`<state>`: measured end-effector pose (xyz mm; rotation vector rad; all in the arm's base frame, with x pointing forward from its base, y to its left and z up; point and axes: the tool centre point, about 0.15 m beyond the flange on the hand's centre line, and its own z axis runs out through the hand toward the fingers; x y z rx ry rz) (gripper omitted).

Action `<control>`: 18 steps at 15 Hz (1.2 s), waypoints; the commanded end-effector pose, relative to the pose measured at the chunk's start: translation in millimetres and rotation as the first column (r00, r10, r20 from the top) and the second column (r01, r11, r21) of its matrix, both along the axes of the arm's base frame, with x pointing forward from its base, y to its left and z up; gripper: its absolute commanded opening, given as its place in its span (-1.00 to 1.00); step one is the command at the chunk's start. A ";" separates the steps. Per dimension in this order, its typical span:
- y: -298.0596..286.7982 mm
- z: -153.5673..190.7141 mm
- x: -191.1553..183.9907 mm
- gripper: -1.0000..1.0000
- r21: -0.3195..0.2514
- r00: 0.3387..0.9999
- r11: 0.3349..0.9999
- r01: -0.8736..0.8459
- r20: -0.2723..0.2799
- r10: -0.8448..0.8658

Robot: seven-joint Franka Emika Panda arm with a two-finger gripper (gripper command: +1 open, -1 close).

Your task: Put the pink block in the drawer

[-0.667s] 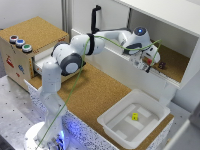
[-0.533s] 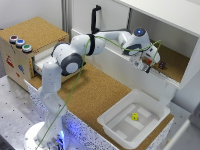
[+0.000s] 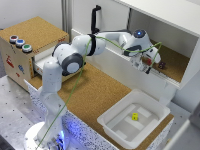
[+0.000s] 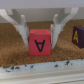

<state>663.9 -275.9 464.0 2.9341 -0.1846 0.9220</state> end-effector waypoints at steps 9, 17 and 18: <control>69.8 -5.5 -127.9 -1.00 0.043 0.982 0.981 -0.189 0.022 0.188; 217.1 -11.9 -194.0 -1.00 0.111 0.939 0.938 -0.327 -0.073 0.336; 233.5 -14.2 -195.7 -1.00 0.160 0.916 0.916 -0.369 -0.106 0.388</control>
